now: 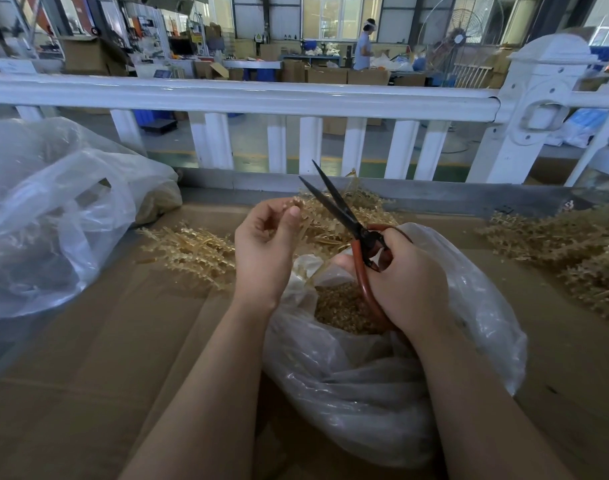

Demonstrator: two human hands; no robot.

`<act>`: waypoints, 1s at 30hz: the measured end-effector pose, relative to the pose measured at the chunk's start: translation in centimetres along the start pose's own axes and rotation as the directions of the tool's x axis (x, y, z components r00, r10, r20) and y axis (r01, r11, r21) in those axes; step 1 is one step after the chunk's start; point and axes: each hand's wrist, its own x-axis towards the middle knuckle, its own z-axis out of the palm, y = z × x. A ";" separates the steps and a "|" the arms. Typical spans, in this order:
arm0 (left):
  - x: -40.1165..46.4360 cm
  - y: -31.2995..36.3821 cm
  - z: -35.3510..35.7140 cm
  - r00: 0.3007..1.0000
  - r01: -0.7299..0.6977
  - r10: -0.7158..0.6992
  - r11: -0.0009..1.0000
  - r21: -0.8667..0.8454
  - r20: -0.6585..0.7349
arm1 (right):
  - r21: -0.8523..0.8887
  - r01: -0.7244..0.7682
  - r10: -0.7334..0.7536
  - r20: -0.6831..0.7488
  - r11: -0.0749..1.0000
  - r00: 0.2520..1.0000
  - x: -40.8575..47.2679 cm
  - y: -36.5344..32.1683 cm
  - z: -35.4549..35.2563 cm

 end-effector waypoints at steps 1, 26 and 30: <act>0.0 0.0 0.0 1.000 0.008 -0.008 1.000 0.011 -0.010 | 0.001 -0.005 0.005 -0.010 1.000 1.000 0.0 -0.1 -0.1; 0.0 0.4 -0.1 0.955 0.137 -0.113 0.988 -0.072 0.273 | -0.118 0.068 -0.062 0.054 0.991 0.997 0.0 -0.6 -0.3; 0.1 0.3 -0.2 0.954 0.148 -0.122 0.986 -0.075 0.275 | -0.120 0.074 -0.070 0.034 0.990 0.997 -0.2 -0.7 -0.3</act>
